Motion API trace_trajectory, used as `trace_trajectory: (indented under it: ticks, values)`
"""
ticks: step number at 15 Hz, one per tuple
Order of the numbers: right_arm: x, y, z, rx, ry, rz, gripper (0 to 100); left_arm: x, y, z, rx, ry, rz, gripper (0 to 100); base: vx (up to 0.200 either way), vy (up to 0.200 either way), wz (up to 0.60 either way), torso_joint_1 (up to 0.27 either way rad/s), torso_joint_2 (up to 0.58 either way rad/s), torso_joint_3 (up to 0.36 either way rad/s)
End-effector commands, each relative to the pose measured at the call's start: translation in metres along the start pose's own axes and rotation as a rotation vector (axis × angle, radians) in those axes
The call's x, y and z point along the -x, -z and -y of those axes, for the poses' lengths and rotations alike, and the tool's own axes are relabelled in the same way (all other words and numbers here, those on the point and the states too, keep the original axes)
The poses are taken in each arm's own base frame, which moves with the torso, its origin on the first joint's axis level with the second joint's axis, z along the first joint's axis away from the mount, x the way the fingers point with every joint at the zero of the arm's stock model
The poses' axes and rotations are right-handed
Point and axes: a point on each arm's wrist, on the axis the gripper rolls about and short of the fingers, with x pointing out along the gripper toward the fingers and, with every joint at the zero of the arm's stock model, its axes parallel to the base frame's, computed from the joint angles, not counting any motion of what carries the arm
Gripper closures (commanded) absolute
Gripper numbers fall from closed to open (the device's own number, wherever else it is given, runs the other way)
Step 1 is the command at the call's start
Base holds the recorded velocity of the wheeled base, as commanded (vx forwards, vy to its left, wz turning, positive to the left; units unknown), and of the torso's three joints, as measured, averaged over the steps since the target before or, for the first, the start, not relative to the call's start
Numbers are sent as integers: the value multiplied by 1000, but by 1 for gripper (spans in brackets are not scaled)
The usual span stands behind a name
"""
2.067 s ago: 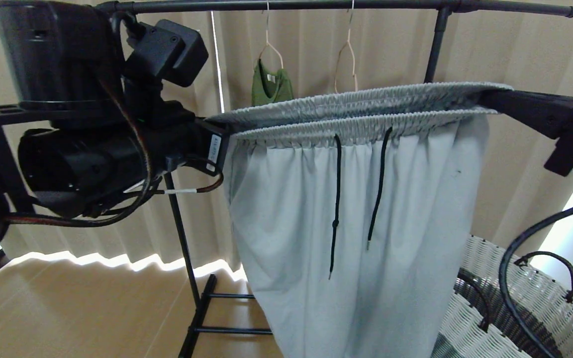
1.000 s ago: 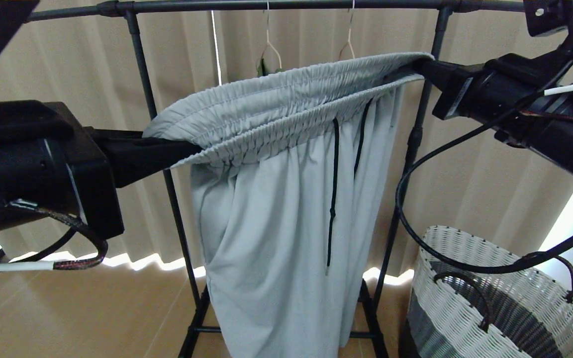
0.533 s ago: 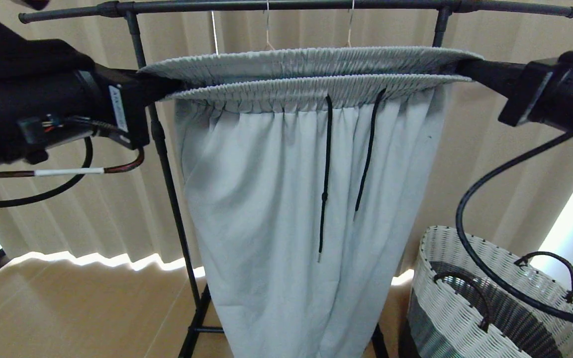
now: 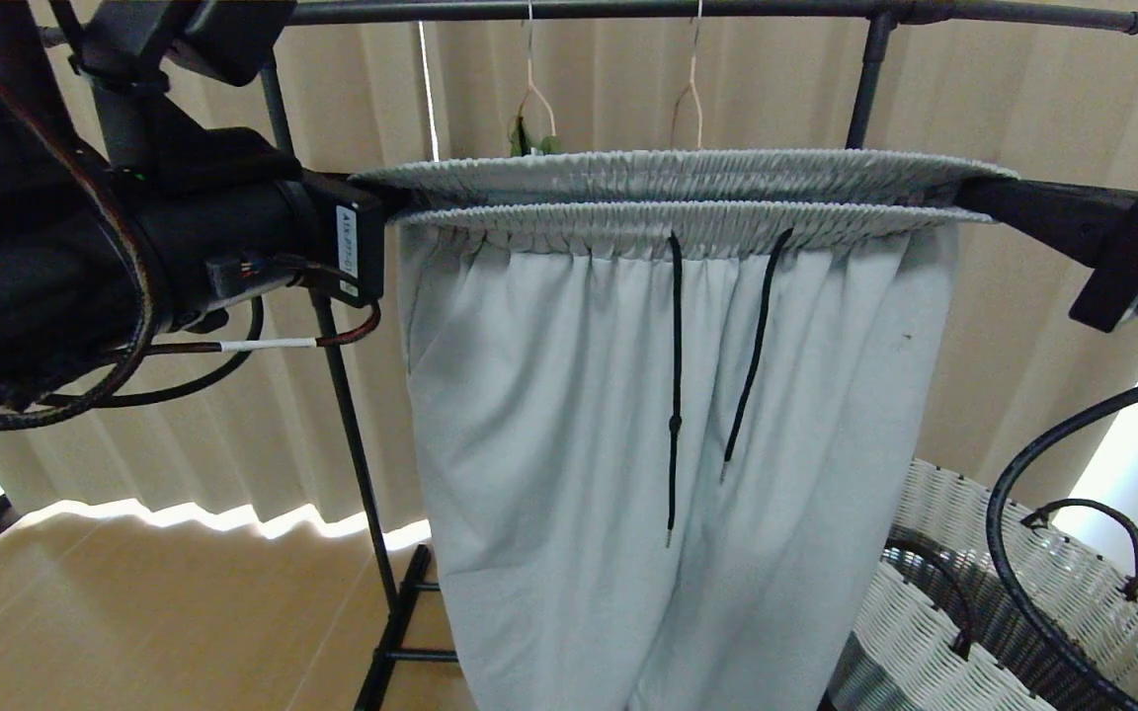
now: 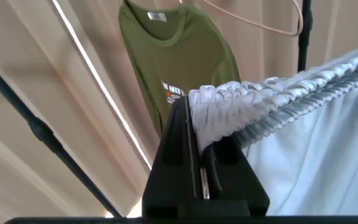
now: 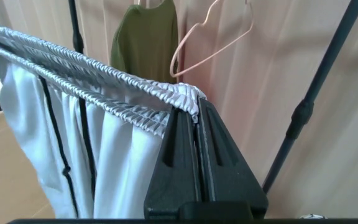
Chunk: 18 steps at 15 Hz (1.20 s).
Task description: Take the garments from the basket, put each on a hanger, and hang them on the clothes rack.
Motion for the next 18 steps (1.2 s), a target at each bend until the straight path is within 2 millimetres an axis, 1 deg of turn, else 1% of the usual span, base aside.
trace_trajectory:
  ticks: [1, 4, 6, 7, 9, 11, 13, 14, 15, 18]
  values:
    - [1, 2, 0, 1, -2, -5, 100, 4, 3, 2, -4, 10, -6, 100, 0, 0, 0, 0, 0, 0]
    - [0, 6, 0, 12, 0, -20, 100, 9, 2, 3, -5, 19, 0, 100, 0, 0, 0, 0, 0, 0]
    - [0, 10, 0, 53, -1, -35, 100, 10, 2, 3, -17, 18, 1, 100, 0, 0, 0, 0, 0, 0]
    - [1, 10, 0, 68, 0, -35, 0, 11, 3, 3, -22, 18, 0, 100, 0, 0, 0, 0, 0, 0]
    - [1, 11, 0, 85, 2, -35, 0, 14, 5, 3, -37, 19, -5, 100, 0, 0, 0, 0, 0, 0]
    - [4, 22, 0, 83, -4, -58, 0, 14, 11, 2, -76, 13, -24, 100, 0, 0, 0, 0, 0, 0]
    - [11, 37, -4, 77, -29, -76, 0, 13, 10, -4, -95, -73, -44, 100, 0, 0, 0, 0, 0, 0]
    - [11, 40, -9, 76, -62, -56, 0, 11, 9, -10, -94, -142, -57, 100, 0, 0, 0, 0, 0, 0]
    - [12, 41, -12, 73, -108, -26, 0, 9, 12, -12, -97, -179, -80, 100, 0, 0, 0, 0, 0, 0]
    - [13, 41, -15, 74, -221, 13, 0, 9, 13, -12, -98, -186, -87, 100, 0, 0, 0, 0, 0, 0]
